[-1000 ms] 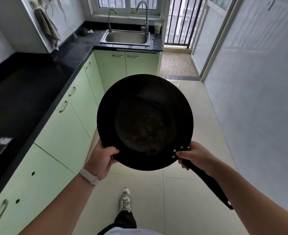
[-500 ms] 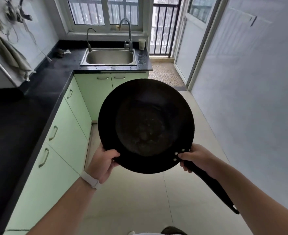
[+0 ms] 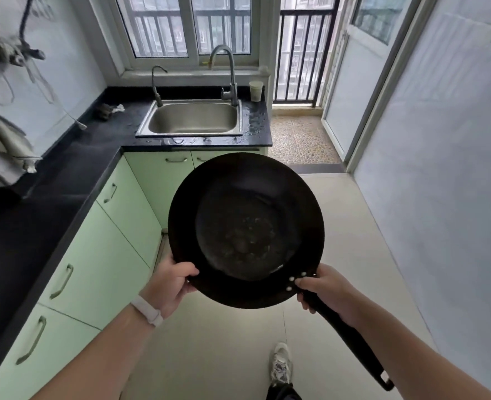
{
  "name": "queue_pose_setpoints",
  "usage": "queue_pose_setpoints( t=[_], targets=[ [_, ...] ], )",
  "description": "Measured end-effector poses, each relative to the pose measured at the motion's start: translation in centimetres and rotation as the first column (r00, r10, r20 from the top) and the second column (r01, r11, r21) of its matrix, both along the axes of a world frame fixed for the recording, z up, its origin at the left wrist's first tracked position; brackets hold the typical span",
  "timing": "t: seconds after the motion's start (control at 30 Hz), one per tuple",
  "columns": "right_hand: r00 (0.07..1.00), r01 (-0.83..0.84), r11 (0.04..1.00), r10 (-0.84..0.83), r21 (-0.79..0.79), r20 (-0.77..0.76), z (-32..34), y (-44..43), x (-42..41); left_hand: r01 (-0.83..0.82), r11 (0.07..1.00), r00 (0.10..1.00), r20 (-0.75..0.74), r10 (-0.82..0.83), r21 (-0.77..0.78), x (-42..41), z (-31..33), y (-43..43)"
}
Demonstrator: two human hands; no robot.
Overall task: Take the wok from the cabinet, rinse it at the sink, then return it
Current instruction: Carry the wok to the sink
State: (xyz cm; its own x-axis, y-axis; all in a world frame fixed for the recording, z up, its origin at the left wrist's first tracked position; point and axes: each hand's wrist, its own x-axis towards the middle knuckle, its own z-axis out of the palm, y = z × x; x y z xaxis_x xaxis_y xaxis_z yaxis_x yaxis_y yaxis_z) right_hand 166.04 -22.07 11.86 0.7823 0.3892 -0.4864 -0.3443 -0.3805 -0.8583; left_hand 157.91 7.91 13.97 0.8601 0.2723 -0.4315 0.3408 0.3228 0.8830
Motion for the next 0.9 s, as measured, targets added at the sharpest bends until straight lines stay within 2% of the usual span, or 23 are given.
queue_pose_setpoints(
  t=[0.17,0.4,0.57,0.9],
  targets=[
    [0.999,-0.038,0.999,0.038,0.012,-0.004,1.2,-1.6,10.2,-0.060,0.998,0.998,0.012,0.060,-0.010,9.0,1.8,-1.9],
    [0.994,-0.112,0.993,0.112,0.041,-0.003,2.6,-1.9,19.1,-0.130,0.991,0.991,0.040,0.131,-0.016,15.8,2.6,-2.9],
    [0.984,-0.178,0.984,0.177,0.010,0.028,2.9,-0.2,24.6,-0.159,0.987,0.986,0.043,0.159,-0.011,20.6,1.3,-1.2],
    [0.987,-0.157,0.986,0.158,-0.048,0.011,1.3,7.3,36.4,-0.179,0.980,0.983,0.014,0.181,-0.089,32.5,-1.5,6.0]
  ],
)
